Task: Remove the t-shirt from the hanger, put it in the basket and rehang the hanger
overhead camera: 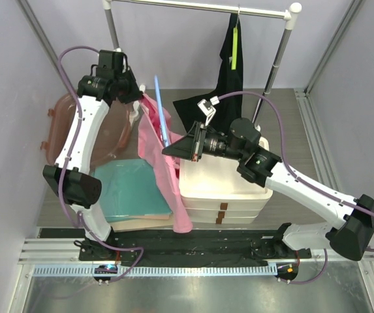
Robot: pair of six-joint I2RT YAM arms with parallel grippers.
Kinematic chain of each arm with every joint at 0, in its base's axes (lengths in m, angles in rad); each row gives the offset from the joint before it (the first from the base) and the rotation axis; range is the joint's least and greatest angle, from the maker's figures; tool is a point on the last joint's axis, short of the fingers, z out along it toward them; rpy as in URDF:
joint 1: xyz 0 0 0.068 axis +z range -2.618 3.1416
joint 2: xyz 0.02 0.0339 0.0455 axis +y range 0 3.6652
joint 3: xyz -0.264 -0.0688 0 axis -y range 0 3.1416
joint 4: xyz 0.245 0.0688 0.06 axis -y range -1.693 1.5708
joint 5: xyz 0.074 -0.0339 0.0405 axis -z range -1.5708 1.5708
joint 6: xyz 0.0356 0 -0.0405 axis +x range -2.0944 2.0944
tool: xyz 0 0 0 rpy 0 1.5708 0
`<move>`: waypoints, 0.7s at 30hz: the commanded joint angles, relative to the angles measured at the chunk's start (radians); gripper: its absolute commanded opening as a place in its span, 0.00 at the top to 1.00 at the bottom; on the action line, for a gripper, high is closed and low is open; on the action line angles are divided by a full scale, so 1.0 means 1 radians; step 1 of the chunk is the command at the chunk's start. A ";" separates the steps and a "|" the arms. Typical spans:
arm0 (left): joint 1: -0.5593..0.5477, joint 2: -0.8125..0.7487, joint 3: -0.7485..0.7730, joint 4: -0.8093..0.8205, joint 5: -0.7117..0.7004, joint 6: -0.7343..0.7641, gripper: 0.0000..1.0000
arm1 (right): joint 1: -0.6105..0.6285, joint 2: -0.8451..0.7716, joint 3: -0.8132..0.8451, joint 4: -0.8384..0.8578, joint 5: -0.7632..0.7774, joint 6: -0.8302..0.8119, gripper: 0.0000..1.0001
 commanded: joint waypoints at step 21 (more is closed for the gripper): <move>0.071 -0.245 -0.166 0.196 0.037 0.084 0.96 | -0.112 0.455 0.571 0.272 0.115 0.434 0.99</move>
